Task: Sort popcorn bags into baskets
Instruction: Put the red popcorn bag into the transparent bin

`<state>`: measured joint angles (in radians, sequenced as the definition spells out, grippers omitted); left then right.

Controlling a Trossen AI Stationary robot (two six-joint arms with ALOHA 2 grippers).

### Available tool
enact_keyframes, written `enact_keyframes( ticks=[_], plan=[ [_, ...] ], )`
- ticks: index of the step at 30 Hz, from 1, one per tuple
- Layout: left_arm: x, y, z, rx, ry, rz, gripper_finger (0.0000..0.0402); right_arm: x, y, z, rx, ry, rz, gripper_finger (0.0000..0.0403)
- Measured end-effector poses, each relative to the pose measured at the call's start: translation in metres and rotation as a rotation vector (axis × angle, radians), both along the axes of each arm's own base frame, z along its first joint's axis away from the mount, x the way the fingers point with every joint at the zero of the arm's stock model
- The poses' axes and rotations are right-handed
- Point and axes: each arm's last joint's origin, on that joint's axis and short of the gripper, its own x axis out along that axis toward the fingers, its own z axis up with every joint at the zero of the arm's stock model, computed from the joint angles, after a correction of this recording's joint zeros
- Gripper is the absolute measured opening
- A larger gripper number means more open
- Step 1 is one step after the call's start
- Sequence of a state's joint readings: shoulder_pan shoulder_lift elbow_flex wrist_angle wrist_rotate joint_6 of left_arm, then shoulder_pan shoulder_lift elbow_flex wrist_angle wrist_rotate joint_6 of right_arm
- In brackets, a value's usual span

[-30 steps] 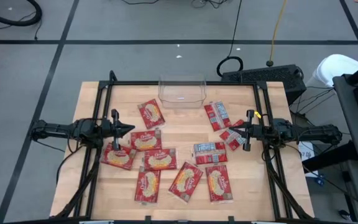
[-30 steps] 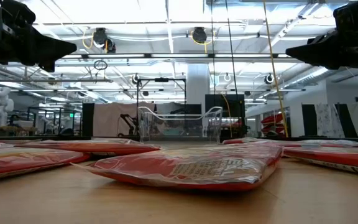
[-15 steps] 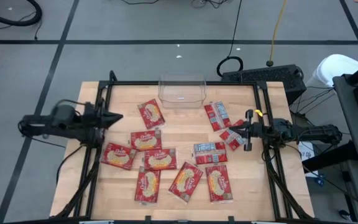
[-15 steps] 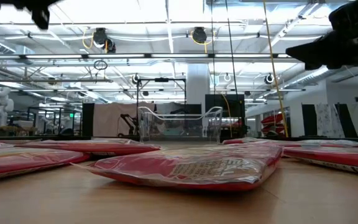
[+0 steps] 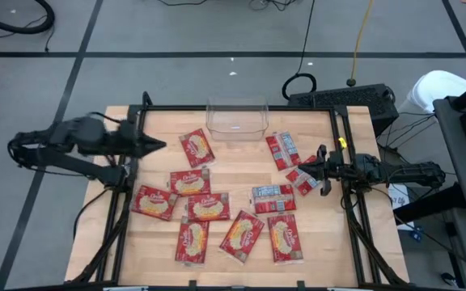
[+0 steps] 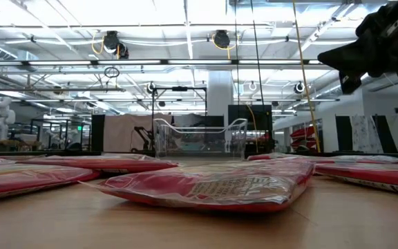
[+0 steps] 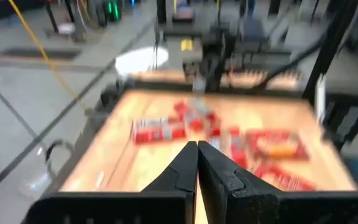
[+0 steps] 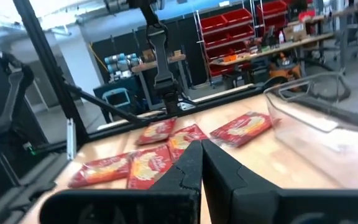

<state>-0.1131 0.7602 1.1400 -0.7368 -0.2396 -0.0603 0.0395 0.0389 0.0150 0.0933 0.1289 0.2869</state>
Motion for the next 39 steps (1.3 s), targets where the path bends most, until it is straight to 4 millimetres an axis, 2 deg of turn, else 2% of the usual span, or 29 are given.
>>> enact_keyframes(
  ticks=[6,13,15,23,28,31,39],
  plan=[
    [0.034,-0.003,-0.03,0.035,0.231,0.025,0.0017,0.0,0.0,0.0,0.103,-0.01,0.005,0.0],
    [0.055,-0.004,-0.066,0.028,0.369,0.109,0.003,0.0,-0.001,0.003,0.108,0.02,-0.042,0.0],
    [0.056,-0.003,-0.074,0.029,0.387,0.153,0.0047,-0.003,-0.002,0.025,0.085,-0.009,-0.056,0.0],
    [0.055,0.001,-0.11,-0.055,0.458,0.28,0.0145,-0.015,-0.005,0.111,-0.027,0.096,-0.139,0.0],
    [0.061,0.001,-0.137,-0.06,0.555,0.312,0.0179,-0.004,-0.004,0.137,-0.1,0.175,-0.135,0.0],
    [0.067,0.0,-0.154,-0.019,0.635,0.311,0.0187,0.008,-0.004,0.141,-0.127,0.202,-0.13,0.0],
    [0.095,0.0,-0.195,0.158,0.845,0.269,0.021,0.036,-0.002,0.126,-0.169,0.353,-0.116,0.0]
  ],
)
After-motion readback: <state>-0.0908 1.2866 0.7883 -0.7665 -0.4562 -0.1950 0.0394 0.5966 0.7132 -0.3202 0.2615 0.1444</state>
